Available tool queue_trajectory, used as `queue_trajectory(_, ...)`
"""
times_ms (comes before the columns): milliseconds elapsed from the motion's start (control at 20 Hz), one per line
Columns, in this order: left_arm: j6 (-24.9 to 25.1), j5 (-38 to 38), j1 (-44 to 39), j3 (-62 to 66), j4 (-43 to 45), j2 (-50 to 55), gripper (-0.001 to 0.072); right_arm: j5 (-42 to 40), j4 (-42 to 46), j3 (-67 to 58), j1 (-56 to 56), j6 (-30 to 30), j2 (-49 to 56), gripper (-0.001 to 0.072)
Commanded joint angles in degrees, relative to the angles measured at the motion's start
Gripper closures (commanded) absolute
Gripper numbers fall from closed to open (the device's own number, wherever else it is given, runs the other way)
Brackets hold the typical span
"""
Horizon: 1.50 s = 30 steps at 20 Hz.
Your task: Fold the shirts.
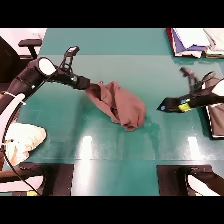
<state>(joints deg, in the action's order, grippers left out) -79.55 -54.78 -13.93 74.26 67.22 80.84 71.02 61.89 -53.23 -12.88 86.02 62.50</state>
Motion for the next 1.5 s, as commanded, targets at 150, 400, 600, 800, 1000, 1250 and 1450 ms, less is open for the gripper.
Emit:
queue_trajectory(150,0.00,-3.78,0.76,0.07,9.64,-0.48,0.0679,-13.51,-16.46,8.50,-1.29,-5.79,14.58,0.0284)
queue_trajectory(400,0.02,-3.76,0.76,0.07,9.62,-0.48,0.0679,-15.91,-17.29,2.36,-6.64,-5.81,21.35,0.0285)
queue_trajectory(600,0.02,-3.78,0.76,0.07,9.62,-0.48,0.0679,-15.47,-16.94,0.20,-6.36,-5.84,18.05,0.0284)
queue_trajectory(800,0.00,-3.23,0.76,0.07,9.40,-0.48,0.0679,-12.85,-17.42,0.17,-6.19,-7.45,17.33,0.0278)
queue_trajectory(1000,0.00,-3.32,0.76,0.07,9.11,-0.48,0.0680,-15.17,-17.75,0.17,-9.92,-8.72,20.28,0.0260)
queue_trajectory(1250,0.02,-3.23,0.76,0.07,9.07,-0.48,0.0679,-22.56,-21.84,0.00,-12.33,-11.80,22.25,0.0448)
queue_trajectory(1450,0.00,-3.04,0.76,0.09,9.05,-0.48,0.0679,-25.27,-21.77,0.02,-12.17,-11.80,22.08,0.0689)
